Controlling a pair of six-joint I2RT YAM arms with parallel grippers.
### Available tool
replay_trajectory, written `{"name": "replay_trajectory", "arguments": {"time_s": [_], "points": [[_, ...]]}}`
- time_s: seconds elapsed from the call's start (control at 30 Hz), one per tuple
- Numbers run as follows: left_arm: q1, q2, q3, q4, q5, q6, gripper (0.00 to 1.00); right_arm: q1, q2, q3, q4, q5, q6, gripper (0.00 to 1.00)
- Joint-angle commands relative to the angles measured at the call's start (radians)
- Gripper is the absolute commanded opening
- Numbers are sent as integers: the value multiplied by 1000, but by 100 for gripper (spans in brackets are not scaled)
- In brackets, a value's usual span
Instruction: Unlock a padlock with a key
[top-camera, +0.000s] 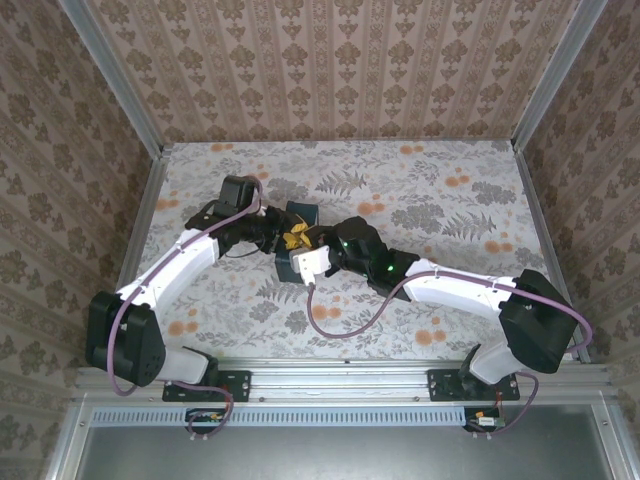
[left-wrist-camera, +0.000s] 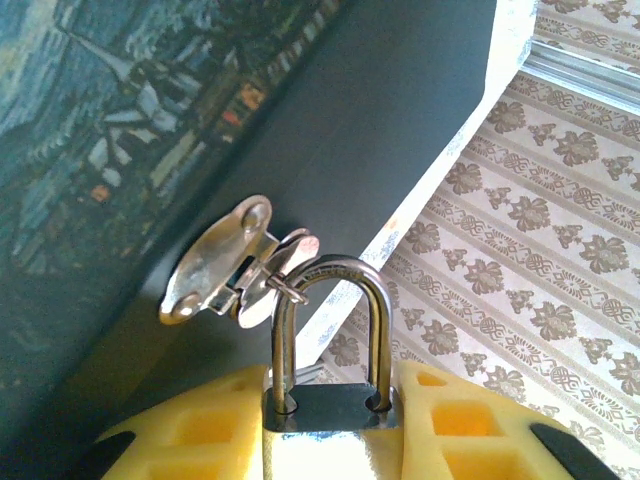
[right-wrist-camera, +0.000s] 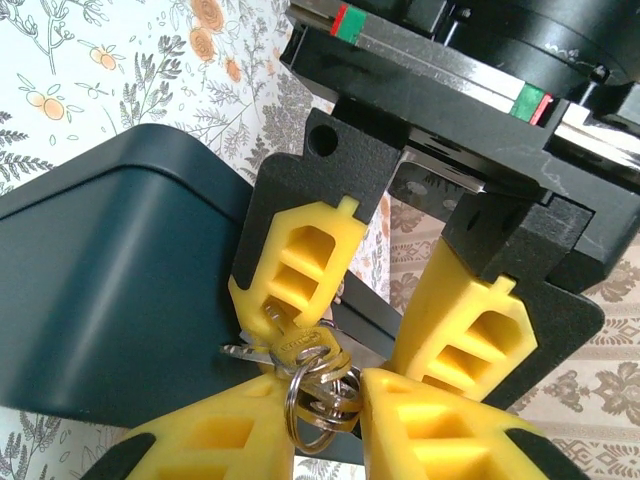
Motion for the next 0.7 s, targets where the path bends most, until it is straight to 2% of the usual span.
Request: {"name": "replay_trajectory", "arguments": {"time_s": [0.0,0.2,0.37,0.67], "points": [[-1,-7,48,24,54,26,0,-15,9,33,-39,0,-12,20],[-1,-9,48,31,59,25,0,-18,16,43,-58,-4,-17,19],[5,-9,42,29,60,30,0,-16,11,40,-62,-11,-19,26],[25,-6,59,0,75,52,0,-25,-11,39,-88,11,-85,32]]}}
